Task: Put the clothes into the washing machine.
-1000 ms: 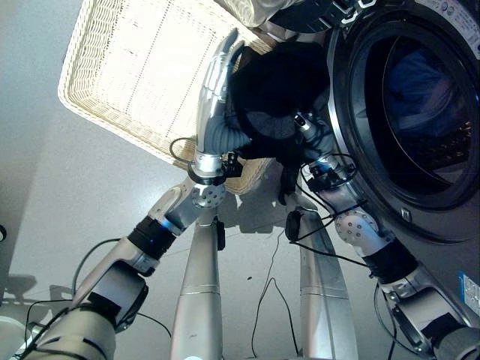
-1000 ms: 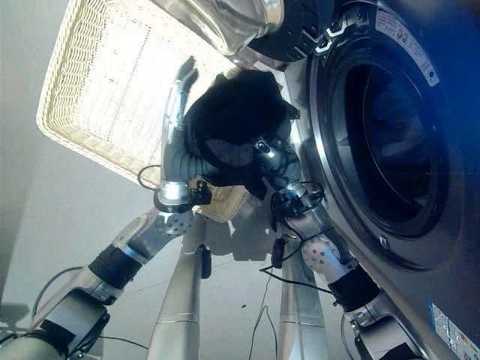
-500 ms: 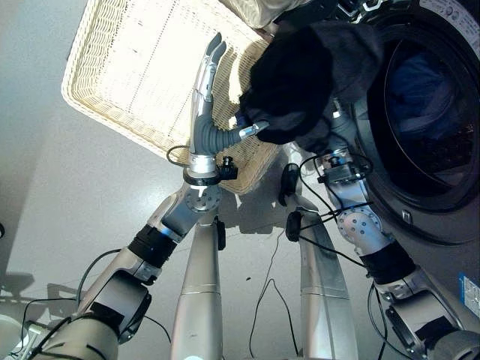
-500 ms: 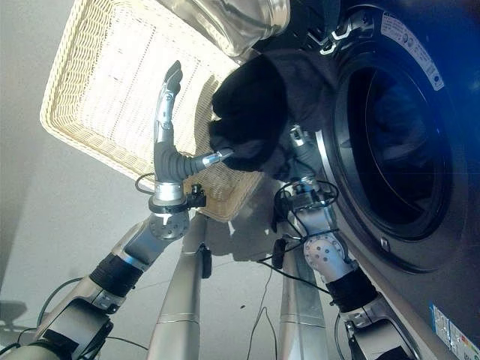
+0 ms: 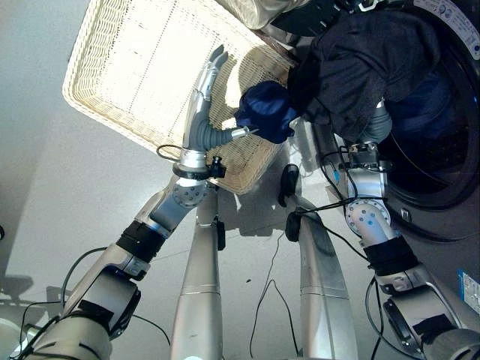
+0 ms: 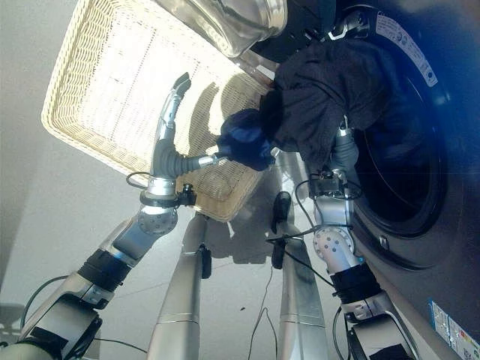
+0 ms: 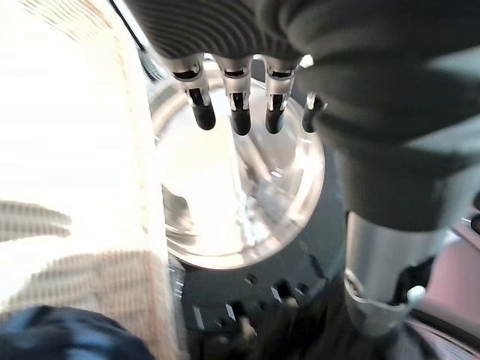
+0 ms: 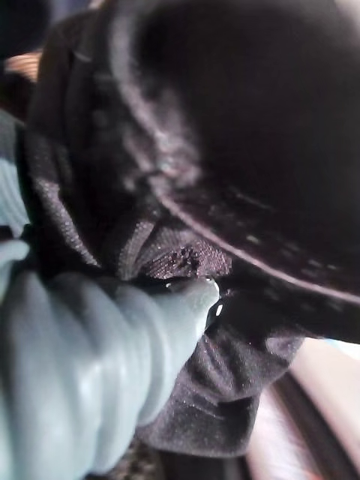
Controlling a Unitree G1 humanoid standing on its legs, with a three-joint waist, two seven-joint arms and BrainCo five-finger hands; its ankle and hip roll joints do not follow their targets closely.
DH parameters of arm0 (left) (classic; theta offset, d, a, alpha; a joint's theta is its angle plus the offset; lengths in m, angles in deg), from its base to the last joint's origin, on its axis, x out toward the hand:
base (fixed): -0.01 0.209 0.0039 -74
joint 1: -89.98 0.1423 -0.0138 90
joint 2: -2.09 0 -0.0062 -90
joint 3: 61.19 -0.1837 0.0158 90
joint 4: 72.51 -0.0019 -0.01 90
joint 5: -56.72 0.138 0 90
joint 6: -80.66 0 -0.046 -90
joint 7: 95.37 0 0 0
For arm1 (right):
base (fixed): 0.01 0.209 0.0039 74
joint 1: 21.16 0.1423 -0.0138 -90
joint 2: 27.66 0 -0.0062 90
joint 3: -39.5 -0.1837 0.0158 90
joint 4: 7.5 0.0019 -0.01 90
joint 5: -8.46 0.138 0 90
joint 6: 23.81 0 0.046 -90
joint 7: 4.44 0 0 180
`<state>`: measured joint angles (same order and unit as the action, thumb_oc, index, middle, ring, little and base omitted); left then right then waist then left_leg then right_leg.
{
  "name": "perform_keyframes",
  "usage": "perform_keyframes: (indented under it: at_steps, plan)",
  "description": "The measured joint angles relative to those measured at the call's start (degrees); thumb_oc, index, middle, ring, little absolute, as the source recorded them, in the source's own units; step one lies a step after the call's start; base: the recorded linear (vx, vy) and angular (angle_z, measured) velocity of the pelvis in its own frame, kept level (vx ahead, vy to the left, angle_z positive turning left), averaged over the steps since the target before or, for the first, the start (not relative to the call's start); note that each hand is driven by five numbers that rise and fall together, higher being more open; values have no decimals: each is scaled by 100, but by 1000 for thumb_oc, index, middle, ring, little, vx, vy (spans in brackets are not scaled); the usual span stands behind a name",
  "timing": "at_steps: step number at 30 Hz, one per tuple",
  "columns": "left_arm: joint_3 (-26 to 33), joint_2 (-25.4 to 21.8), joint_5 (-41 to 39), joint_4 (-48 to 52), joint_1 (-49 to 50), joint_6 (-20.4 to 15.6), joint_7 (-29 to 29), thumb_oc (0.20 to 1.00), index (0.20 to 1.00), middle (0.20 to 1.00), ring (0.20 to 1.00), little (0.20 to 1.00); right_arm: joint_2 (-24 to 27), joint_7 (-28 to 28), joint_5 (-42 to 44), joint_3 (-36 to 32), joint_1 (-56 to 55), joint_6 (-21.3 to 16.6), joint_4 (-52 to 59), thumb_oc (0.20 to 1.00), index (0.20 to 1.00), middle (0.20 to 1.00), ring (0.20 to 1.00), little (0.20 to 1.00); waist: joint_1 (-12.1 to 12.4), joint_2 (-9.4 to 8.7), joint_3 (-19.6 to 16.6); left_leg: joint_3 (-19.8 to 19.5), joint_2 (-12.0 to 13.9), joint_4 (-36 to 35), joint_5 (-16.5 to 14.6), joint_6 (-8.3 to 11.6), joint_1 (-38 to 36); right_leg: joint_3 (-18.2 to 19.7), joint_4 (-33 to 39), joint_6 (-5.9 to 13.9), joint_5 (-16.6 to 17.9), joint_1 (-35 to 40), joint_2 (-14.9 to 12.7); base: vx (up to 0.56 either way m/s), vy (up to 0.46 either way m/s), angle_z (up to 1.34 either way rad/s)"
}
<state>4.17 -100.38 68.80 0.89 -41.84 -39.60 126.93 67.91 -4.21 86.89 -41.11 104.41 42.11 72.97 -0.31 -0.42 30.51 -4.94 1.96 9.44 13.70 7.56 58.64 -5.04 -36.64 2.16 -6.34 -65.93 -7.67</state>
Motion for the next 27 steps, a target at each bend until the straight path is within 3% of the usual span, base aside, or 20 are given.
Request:
perform_keyframes:
  at_steps: [2,8,13,18,22,23,25,26,27]
  plan:
    - [48,97,-170,-467,-65,-173,514,1000,1000,1000,1000,1000,-10,163,50,20,143,334,-745,200,200,200,200,200,7,1,1,0,2,-1,-3,3,0,0,-1,0,0,-3,3,0,0,0]
    - [88,158,-499,-1704,-612,-255,1139,1000,1000,1000,1000,1000,109,229,969,18,762,701,-2622,200,200,200,200,200,43,1,1,12,22,-5,-7,9,0,2,27,-19,12,-9,18,1,2,-1]
    - [-142,22,-1319,-2759,-1446,-32,1090,1000,1000,1000,1000,1000,745,830,1553,-22,1898,900,-4699,200,200,200,200,200,110,1,1,30,67,-18,-4,9,9,4,102,-65,54,-10,60,12,1,-6]
    - [-237,-284,-1559,-3093,-1612,87,1012,1000,1000,1000,1000,1000,1220,1478,1616,-19,2650,865,-5049,200,200,200,200,200,117,-4,3,24,114,0,2,0,39,-1,210,-107,135,20,122,-1,-13,-4]
    - [-382,-674,-1562,-3253,-1458,209,927,1000,1000,1000,1000,1000,1882,2475,1277,-128,2905,-470,-4513,200,200,200,200,200,85,-36,20,22,138,-1,-5,-4,100,-11,368,-88,211,28,157,-17,45,-4]
    - [-371,-706,-1565,-3318,-1404,221,869,1000,1000,1000,1000,1000,1887,2719,930,-467,2890,-1059,-4380,200,200,200,200,200,94,-46,26,25,137,0,-5,-4,100,-2,393,-82,231,35,159,-17,45,-3]
    - [-327,-914,-1633,-3392,-1332,222,721,1000,1000,1000,1000,1000,1921,3414,324,-693,2811,-1721,-4192,200,200,200,200,200,104,-64,36,71,120,0,-5,-49,102,57,452,-41,285,42,156,-5,10,-4]
    - [-315,-963,-1688,-3440,-1288,222,686,1000,1000,1000,1000,1000,1931,3627,154,-741,2773,-1839,-4198,244,244,244,244,244,104,-66,37,113,123,5,-9,-78,102,82,464,-24,298,45,149,-1,9,-4]
    - [-303,-1012,-1762,-3484,-1244,223,638,1000,1000,1000,1000,1000,1951,3812,44,-811,2771,-1893,-4196,771,771,771,771,771,101,-70,39,150,123,7,-7,-105,101,106,488,-4,320,54,144,0,0,0]
